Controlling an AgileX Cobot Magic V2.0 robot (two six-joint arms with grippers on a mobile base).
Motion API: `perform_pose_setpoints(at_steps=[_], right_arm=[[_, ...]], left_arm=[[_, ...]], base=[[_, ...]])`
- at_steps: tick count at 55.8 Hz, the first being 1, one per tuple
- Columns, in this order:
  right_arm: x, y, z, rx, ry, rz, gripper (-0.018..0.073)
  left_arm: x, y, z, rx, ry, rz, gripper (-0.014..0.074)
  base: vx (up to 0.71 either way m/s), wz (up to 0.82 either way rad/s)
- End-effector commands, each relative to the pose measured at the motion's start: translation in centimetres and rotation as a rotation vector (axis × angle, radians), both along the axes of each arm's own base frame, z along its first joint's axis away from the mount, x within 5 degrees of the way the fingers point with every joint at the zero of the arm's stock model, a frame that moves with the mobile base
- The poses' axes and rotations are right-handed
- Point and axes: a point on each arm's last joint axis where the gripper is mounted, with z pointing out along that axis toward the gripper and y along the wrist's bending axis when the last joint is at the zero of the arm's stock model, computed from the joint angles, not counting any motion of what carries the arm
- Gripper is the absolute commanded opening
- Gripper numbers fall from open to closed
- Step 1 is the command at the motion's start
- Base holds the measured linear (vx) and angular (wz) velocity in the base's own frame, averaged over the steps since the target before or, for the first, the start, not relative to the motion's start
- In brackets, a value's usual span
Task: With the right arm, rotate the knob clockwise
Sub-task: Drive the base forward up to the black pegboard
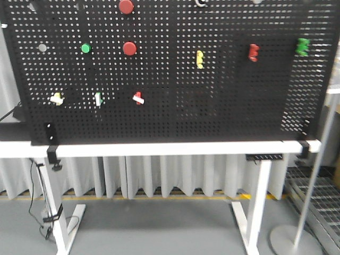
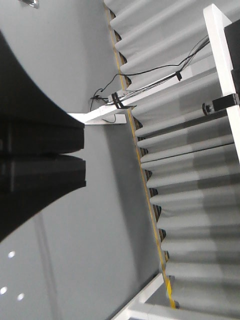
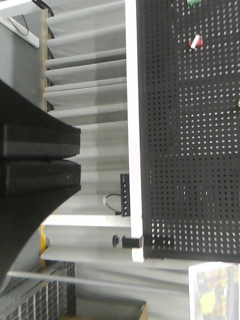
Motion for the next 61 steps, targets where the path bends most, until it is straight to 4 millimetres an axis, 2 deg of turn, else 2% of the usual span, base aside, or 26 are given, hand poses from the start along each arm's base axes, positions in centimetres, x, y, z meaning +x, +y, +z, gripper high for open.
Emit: perform_pose_setpoints(at_steps=[1,39,61], right_arm=[[-0.11,0.07,0.6,-0.012,-0.086,0.006,-0.0009],[-0.11,0.07,0.6,-0.012,-0.085,0.006,-0.0009],[-0.11,0.07,0.6,-0.012,-0.085,0.006,-0.0009]], left_arm=[[0.16,-0.12,0.45,-0.017,-0.078,-0.01,-0.0006],[0.16,-0.12,0.45,-0.017,-0.078,-0.01,-0.0006],[0.16,-0.12,0.45,-0.017,-0.078,-0.01,-0.0006]], base=[[0.41,0.07],[0.36,0.05],[0.23,0.0]])
